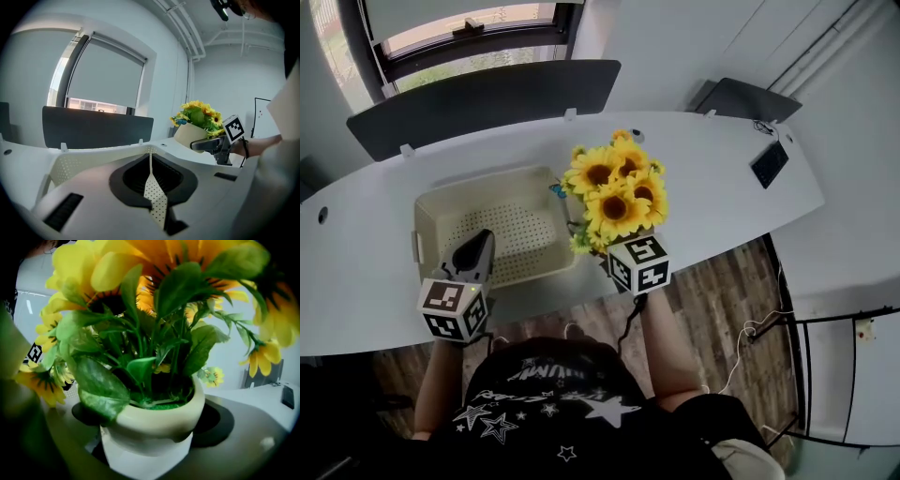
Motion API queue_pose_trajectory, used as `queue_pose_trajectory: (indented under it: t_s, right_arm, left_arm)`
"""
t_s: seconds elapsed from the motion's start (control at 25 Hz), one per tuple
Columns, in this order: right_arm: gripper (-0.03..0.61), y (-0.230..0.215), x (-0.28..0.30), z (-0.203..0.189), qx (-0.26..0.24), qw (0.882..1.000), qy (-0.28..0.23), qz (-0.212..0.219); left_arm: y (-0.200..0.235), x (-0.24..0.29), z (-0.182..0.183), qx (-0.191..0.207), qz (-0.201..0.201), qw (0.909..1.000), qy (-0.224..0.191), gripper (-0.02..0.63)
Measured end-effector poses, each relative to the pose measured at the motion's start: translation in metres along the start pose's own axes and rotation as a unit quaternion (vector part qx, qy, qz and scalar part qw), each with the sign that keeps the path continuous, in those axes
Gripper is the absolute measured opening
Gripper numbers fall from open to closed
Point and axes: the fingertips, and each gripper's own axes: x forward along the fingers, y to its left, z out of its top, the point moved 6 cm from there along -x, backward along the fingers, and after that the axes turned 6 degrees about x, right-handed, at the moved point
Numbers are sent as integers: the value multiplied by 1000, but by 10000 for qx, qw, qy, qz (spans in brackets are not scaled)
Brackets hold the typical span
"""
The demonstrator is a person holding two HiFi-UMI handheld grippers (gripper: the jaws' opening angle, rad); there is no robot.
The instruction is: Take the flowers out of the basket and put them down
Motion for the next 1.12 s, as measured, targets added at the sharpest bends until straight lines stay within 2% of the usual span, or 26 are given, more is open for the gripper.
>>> queue_pose_trajectory:
  t_s: [0.28, 0.44, 0.84, 1.12]
  right_arm:
    - [535, -60, -22, -20, -197, 9997, 167, 51]
    - [535, -78, -26, -39, -21, 9995, 258, 208]
    - [535, -93, -24, -95, 172, 9954, 642, 683]
    - [535, -105, -17, -128, 334, 9927, 859, 772]
  left_arm:
    - [-44, 26, 3, -79, 258, 9996, 19, 23]
    - [-67, 41, 3, -119, 274, 9995, 110, 23]
    - [-95, 56, -4, -146, 517, 9983, 228, 23]
    - [-107, 57, -8, 115, 634, 9974, 322, 23]
